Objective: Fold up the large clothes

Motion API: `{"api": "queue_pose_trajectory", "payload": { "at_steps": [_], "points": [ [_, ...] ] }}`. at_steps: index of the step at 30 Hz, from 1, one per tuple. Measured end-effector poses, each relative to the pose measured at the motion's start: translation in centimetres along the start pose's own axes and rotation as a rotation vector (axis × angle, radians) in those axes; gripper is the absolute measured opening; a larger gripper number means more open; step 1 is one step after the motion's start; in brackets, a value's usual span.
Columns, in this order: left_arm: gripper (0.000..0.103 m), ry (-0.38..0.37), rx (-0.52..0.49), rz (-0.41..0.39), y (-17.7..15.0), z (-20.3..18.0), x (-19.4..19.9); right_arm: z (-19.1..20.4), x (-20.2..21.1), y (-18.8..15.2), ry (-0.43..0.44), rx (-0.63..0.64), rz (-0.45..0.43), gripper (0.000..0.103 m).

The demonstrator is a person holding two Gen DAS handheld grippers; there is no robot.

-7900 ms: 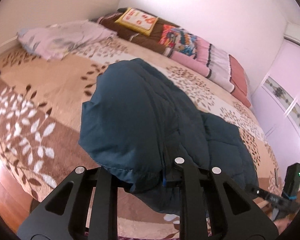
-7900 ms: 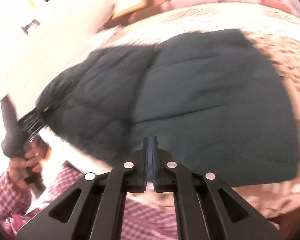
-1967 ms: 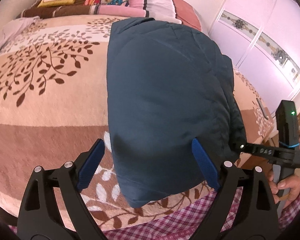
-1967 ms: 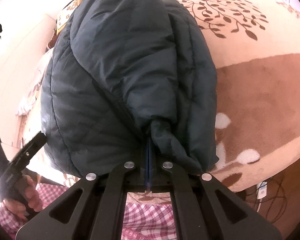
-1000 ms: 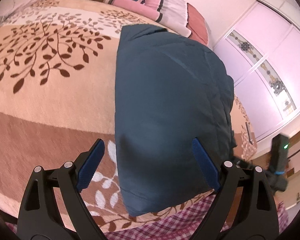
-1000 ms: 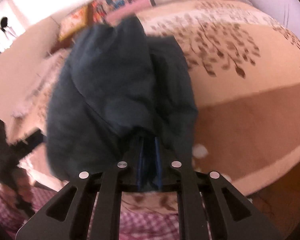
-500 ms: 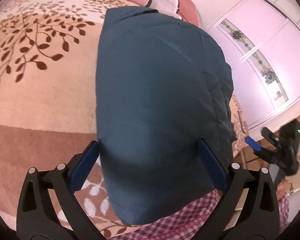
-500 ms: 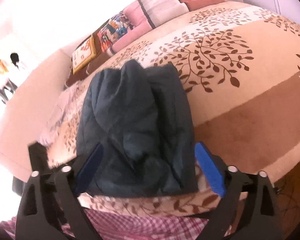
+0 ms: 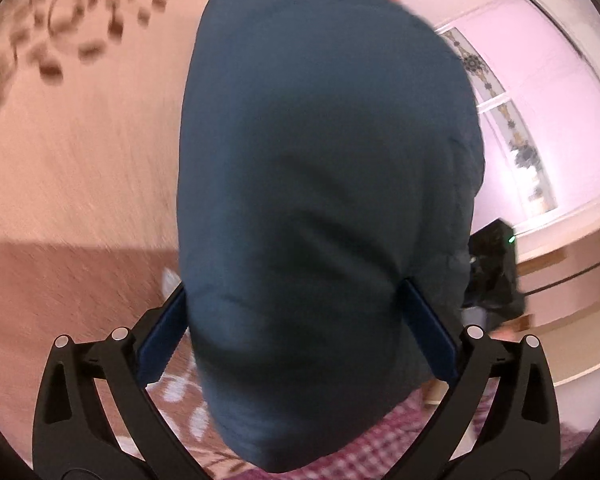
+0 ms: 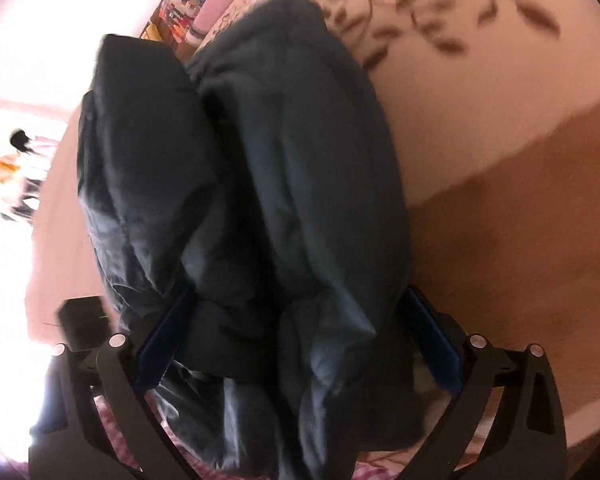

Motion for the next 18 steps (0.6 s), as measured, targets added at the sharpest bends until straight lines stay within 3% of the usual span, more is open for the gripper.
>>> {"api": "queue_pose_trajectory", "payload": {
  "at_steps": [2, 4, 5, 6, 7, 10, 14, 18],
  "points": [
    [0.099, -0.008, -0.011, -0.004, -0.1, -0.3, -0.2, -0.1, -0.2, -0.2, 0.007, 0.019, 0.001, 0.097],
    [0.098, 0.01, -0.086, -0.032, -0.2, -1.3, -0.2, 0.4, -0.4, -0.3, -0.018, 0.064, 0.008, 0.09],
    [0.096, 0.019, -0.11, -0.046, -0.3, -1.7, -0.2, 0.8, -0.6, -0.4, -0.023, 0.09, 0.01, 0.084],
    [0.094, 0.03, -0.138, -0.066, -0.4, -2.1, 0.0, 1.1, -0.8, -0.6, -0.001, 0.096, 0.011, 0.07],
    [0.089, 0.033, -0.155, -0.081, -0.4, -2.4, 0.2, 1.4, -0.8, -0.8, 0.027, 0.087, 0.006, 0.062],
    [0.078, 0.049, -0.259, -0.15, -0.4, -3.7, 1.2, 2.4, -0.4, -1.0, 0.039, 0.137, -0.04, 0.048],
    [0.071, 0.083, -0.347, -0.227, 0.4, -4.6, 2.5, 4.5, -0.3, -1.6, 0.002, 0.247, -0.095, 0.043],
    [0.071, 0.113, -0.354, -0.284, 2.5, -3.6, 4.4, 7.9, -1.2, -2.7, -0.013, 0.336, -0.128, 0.041]
  ]
}}
Point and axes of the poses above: each gripper's, at about its wrist camera, not at the fingertips, and x roughly against the way its jaws point, z to its left, y to its top, the point moved 5 cm from there along -x, roughly the way its jaws point, and after that the axes turned 13 degrees about -z, right-handed, at the moved point
